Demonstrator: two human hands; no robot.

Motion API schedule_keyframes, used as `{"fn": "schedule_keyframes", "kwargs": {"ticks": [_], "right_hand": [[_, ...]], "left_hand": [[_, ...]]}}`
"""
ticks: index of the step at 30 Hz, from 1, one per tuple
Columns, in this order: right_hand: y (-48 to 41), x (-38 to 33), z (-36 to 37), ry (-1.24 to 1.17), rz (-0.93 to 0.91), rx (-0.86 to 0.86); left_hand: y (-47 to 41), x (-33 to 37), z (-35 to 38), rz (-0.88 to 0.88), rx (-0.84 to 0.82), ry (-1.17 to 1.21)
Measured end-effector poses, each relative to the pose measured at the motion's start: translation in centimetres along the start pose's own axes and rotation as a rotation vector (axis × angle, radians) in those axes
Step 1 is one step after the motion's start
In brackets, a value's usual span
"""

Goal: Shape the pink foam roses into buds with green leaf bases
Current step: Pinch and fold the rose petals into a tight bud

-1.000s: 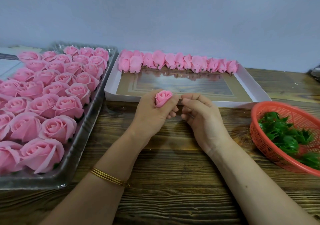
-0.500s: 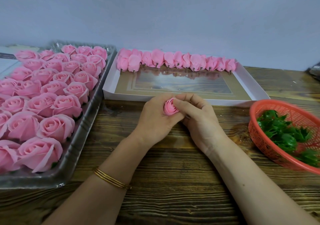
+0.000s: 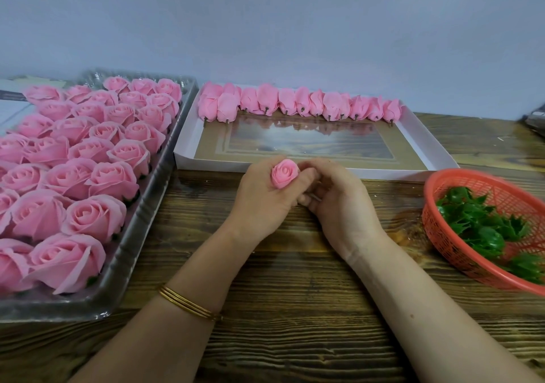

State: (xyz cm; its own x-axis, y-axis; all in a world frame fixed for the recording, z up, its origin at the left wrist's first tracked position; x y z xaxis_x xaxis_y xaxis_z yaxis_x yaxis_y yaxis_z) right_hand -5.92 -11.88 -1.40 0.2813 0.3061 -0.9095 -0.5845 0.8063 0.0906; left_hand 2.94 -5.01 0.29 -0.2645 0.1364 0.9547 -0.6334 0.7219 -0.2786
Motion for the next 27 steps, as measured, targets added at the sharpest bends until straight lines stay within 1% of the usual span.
{"fn": "schedule_keyframes", "kwargs": {"ticks": [2, 5, 9, 13, 16, 20, 27], "right_hand": [[-0.2, -0.2, -0.2, 0.016, -0.034, 0.008], [0.0, -0.1, -0.1, 0.151, -0.099, -0.016], [0.3, 0.0, 0.5, 0.351, -0.209, -0.057], [0.6, -0.1, 1.0, 0.419, -0.247, -0.095], [0.7, -0.2, 1.2, 0.428, -0.255, -0.107], [0.6, 0.0, 1.0, 0.378, -0.206, -0.123], [0.8, 0.4, 1.5, 0.270, -0.108, -0.240]], "left_hand": [[-0.1, 0.0, -0.3, -0.035, 0.058, 0.072], [-0.2, -0.1, -0.6, -0.066, 0.136, 0.180], [0.2, -0.2, 0.0, -0.151, 0.137, 0.303], [0.4, -0.1, 0.4, -0.201, 0.118, 0.383], [0.3, -0.2, 0.5, -0.185, 0.108, 0.398], [0.2, -0.3, 0.5, -0.183, 0.069, 0.371], [0.2, -0.1, 0.8, -0.198, -0.075, 0.365]]}}
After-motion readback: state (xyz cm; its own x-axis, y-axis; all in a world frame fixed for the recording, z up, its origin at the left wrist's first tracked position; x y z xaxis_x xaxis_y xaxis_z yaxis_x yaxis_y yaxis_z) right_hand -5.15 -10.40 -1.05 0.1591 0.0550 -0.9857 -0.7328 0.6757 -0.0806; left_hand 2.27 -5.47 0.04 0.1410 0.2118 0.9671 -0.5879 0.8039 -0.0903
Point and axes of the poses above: each hand's wrist, its own y-axis away from the middle knuckle, its own z-axis out of the palm, x = y × z, the point moved 7 cm from there along -y, towards the middle knuckle, and after that the axes turned 7 degrees about x, right-handed, at the moved point
